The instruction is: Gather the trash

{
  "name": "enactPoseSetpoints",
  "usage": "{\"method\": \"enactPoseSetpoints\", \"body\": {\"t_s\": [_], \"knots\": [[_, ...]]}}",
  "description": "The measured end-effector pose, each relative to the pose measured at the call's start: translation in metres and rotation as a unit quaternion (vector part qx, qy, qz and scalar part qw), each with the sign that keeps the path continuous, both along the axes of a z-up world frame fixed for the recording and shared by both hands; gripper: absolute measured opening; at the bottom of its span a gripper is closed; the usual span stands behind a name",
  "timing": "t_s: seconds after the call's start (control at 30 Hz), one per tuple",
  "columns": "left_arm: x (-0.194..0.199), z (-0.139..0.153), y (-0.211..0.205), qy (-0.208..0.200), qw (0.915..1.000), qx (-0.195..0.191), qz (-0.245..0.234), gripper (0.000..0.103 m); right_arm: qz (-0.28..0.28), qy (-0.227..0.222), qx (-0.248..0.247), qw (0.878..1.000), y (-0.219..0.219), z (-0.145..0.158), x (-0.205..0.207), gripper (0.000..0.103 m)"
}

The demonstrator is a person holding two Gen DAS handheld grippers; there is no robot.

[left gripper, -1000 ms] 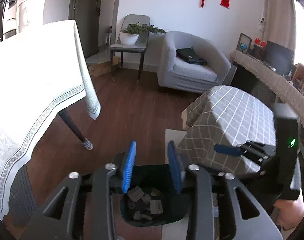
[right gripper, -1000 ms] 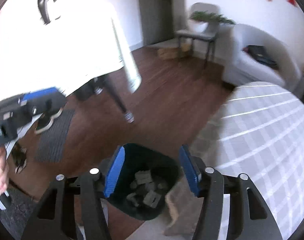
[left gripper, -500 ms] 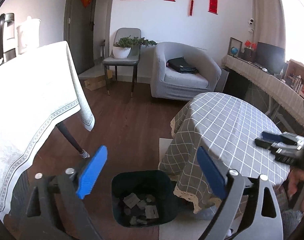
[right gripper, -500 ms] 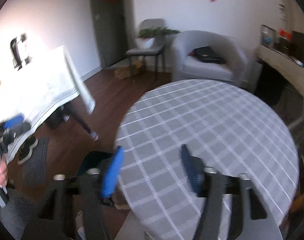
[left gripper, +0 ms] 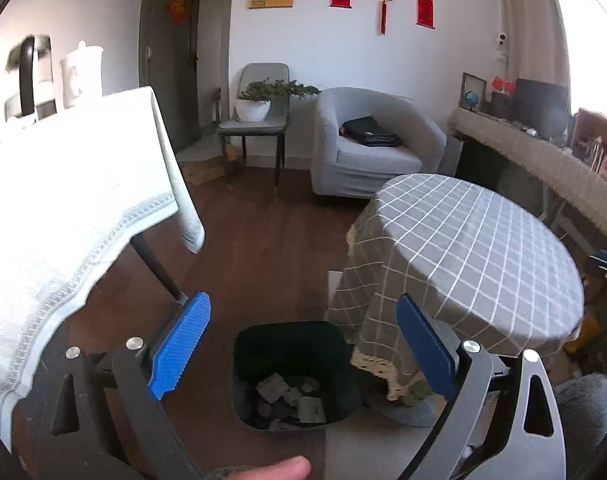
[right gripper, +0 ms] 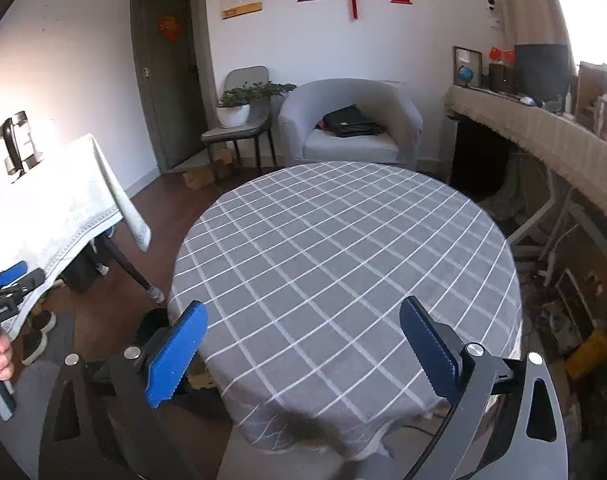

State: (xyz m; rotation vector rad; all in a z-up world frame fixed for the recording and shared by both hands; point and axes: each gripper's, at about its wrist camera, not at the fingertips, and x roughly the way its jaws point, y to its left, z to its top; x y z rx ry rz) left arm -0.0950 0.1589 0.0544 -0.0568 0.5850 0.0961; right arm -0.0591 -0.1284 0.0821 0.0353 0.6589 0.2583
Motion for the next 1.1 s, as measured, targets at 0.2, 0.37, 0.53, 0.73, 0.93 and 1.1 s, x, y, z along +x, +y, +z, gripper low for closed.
{"method": "enactPoseSetpoints", "body": {"t_s": [0.2, 0.37, 0.53, 0.73, 0.93, 1.1], "knots": [[-0.01, -0.007, -0.008, 0.006, 0.9999, 0.006, -0.011, 0.096, 0.018, 0.003, -0.035, 0.999, 0.009, -0.014, -0.027, 0.098], [-0.02, -0.02, -0.013, 0.013, 0.9997, 0.014, -0.018, 0.096, 0.017, -0.002, -0.017, 1.0, 0.011, -0.016, -0.033, 0.098], [-0.025, -0.032, -0.009, 0.017, 0.9998, 0.009, -0.007, 0.096, 0.029, -0.008, -0.053, 0.998, 0.026, -0.02, -0.036, 0.098], [-0.021, -0.035, -0.013, 0.026, 0.9995, 0.017, -0.008, 0.096, 0.021, -0.004, -0.021, 1.0, 0.013, -0.019, -0.034, 0.098], [-0.023, -0.037, -0.01, 0.022, 0.9997, 0.009, -0.003, 0.097, 0.016, -0.002, -0.009, 1.0, 0.008, -0.02, -0.034, 0.099], [-0.024, -0.036, -0.013, 0.02, 0.9997, 0.014, -0.006, 0.097, 0.018, -0.003, -0.012, 1.0, 0.009, -0.019, -0.034, 0.099]]}}
